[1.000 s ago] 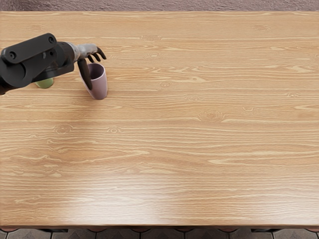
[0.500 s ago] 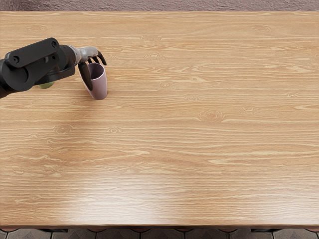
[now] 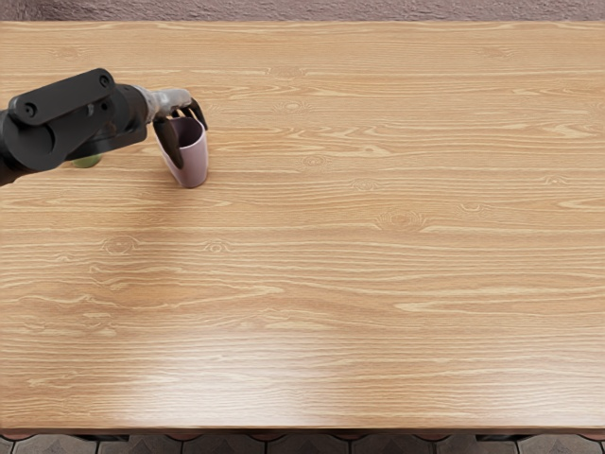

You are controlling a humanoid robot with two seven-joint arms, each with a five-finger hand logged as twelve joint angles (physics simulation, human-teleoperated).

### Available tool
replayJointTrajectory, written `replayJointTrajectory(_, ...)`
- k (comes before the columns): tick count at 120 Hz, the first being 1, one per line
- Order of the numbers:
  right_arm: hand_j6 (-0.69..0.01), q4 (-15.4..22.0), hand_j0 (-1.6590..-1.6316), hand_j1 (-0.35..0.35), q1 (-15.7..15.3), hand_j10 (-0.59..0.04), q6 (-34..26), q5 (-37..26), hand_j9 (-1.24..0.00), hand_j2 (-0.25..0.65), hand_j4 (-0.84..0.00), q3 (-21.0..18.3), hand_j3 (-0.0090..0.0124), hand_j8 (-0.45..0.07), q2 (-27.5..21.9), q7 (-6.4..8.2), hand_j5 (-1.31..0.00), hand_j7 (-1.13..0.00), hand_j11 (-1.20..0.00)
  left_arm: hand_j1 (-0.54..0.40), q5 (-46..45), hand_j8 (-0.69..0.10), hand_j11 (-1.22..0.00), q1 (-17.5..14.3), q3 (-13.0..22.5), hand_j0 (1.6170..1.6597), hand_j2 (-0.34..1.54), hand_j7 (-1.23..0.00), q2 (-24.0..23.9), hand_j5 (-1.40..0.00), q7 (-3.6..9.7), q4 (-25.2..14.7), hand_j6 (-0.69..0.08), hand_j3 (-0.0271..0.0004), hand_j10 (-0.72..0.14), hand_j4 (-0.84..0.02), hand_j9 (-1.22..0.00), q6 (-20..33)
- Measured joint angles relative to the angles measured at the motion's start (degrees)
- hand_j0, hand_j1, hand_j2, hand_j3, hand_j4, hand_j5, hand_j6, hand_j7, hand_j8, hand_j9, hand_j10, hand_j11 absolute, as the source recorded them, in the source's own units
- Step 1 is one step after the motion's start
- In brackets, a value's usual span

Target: Pick up cup and place in cup with left hand

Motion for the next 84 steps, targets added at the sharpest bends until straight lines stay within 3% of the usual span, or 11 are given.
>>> replayJointTrajectory(45, 0.0, 0.0, -1.6581, -0.349, 0.0, 0.0, 0.0, 0.0, 0.0, 0.0, 0.0, 0.0, 0.0, 0.0, 0.0, 0.0, 0.0, 0.0, 0.0, -0.165, -1.07, -0.218, -0.66, -4.24, -0.09, 1.6548, 0.1, -0.68, 1.92, -0.69, 1.36, -3.67, -0.219, -0.0001, -0.384, -0.391, -0.66, -0.09)
replayJointTrajectory(84, -0.001, 0.0, -1.6581, -0.349, 0.0, 0.0, -0.01, 0.0, 0.0, 0.0, 0.0, 0.0, 0.0, 0.0, 0.0, 0.0, 0.0, 0.0, 0.0, -0.102, -3.68, -0.272, -0.67, -8.95, 2.14, 1.6544, 0.07, -0.67, 5.97, -0.68, 1.4, -6.44, -0.289, 0.0, -0.45, -0.458, -0.67, -0.15)
